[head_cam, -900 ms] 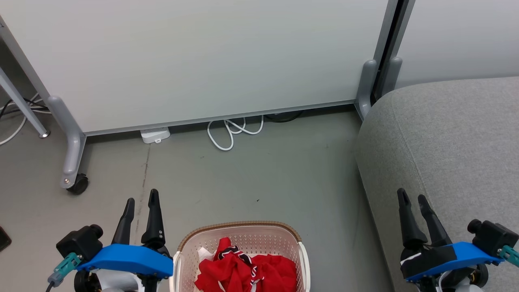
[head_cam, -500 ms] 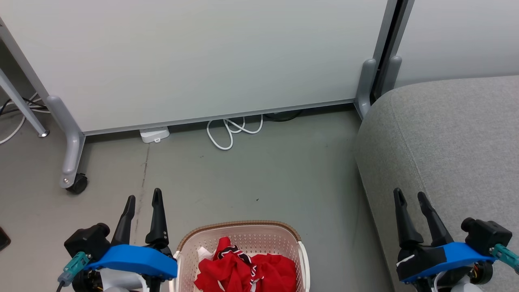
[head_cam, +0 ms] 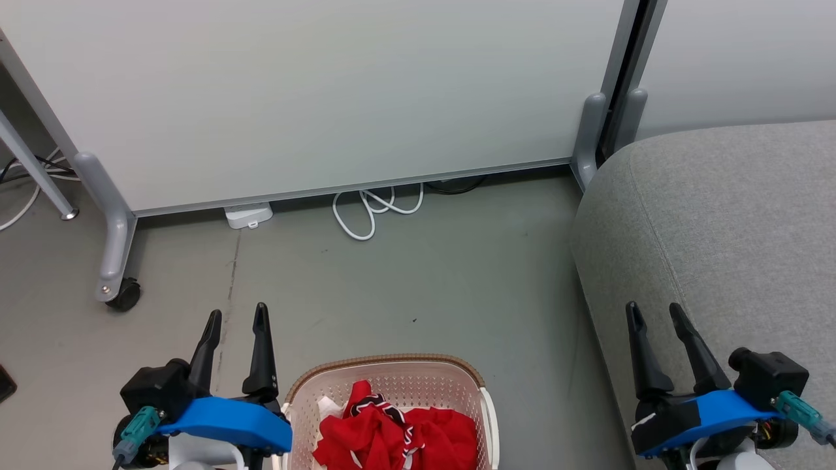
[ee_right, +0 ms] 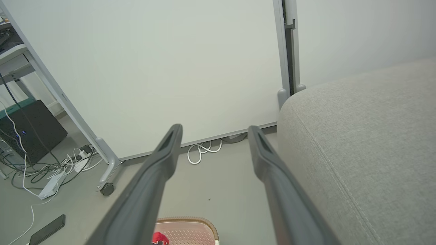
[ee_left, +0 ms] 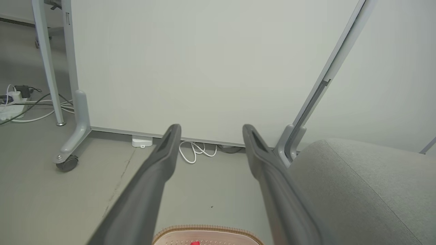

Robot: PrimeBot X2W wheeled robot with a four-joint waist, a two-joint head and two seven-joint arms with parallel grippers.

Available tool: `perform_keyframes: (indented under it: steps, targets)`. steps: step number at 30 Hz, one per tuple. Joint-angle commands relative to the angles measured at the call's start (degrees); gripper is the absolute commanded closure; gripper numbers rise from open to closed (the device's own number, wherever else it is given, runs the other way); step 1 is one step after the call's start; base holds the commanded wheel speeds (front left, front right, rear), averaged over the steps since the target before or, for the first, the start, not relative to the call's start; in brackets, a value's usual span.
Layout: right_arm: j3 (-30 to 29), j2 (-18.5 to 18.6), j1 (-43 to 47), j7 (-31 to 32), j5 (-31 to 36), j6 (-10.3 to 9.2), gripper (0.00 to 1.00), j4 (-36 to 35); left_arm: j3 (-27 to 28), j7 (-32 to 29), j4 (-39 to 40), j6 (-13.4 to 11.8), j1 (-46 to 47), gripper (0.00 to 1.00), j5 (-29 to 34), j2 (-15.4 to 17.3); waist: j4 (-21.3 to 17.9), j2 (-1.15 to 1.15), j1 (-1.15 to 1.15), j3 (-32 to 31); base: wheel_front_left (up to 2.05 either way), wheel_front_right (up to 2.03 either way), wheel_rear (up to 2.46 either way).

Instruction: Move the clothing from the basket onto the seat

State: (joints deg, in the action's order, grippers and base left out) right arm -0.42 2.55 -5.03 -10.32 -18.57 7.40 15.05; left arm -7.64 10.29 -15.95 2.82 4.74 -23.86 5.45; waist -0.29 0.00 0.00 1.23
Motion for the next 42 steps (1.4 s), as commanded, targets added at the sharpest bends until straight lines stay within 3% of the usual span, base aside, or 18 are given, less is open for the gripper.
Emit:
perform_keyframes:
  steps: [1,42]
  targets:
    - [0.13,0.41,-0.80,-0.59,1.74,0.11,0.00,-0.14,-0.08,0.60,0.19,-0.04,0.88,0.00,1.44,0.35,0.02,0.00,0.00,-0.01,0.00,0.00,0.00]
    - [0.53,0.48,-0.90,-4.99,18.11,0.15,0.00,0.84,0.96,5.00,-1.47,1.26,0.09,0.00,15.88,-1.46,-0.07,0.00,0.00,0.26,0.00,0.00,0.00]
